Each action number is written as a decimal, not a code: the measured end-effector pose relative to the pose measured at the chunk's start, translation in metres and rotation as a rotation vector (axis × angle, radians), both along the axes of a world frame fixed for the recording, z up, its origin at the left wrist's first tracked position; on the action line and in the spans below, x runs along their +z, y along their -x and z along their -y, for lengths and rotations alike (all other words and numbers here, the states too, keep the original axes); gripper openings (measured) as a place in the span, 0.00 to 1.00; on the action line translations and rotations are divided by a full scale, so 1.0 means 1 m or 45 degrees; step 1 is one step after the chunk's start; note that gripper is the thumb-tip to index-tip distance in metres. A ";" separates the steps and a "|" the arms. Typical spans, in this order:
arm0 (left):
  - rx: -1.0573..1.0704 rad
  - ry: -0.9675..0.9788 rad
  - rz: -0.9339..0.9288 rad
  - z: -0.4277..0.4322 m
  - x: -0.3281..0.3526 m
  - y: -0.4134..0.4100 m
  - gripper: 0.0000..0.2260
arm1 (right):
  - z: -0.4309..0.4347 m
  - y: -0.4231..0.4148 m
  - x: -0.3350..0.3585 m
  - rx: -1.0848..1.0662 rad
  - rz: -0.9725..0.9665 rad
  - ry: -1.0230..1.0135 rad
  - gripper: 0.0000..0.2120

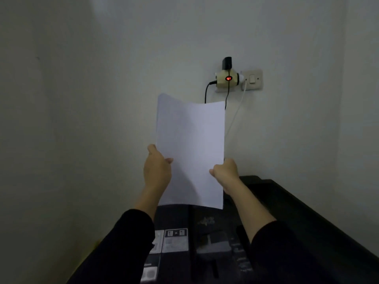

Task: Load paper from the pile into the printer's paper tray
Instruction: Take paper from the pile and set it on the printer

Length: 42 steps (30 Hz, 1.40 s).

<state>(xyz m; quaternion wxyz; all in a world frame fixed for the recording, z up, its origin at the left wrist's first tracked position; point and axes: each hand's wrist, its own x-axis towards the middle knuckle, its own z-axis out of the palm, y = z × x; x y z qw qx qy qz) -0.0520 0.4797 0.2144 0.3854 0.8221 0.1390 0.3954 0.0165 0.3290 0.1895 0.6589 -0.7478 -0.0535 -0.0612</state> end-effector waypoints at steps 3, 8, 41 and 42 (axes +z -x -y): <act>-0.056 0.102 0.107 -0.024 -0.001 0.005 0.19 | -0.027 -0.001 -0.004 0.035 0.087 0.005 0.15; -0.154 0.187 0.066 -0.057 -0.033 0.001 0.20 | -0.051 -0.001 -0.028 0.113 0.153 -0.009 0.19; 0.080 0.194 -0.148 -0.053 -0.048 0.004 0.15 | -0.065 0.007 -0.035 -0.079 0.223 0.013 0.14; 0.101 0.178 -0.124 -0.054 -0.045 0.005 0.16 | -0.065 0.010 -0.031 -0.075 0.224 0.034 0.14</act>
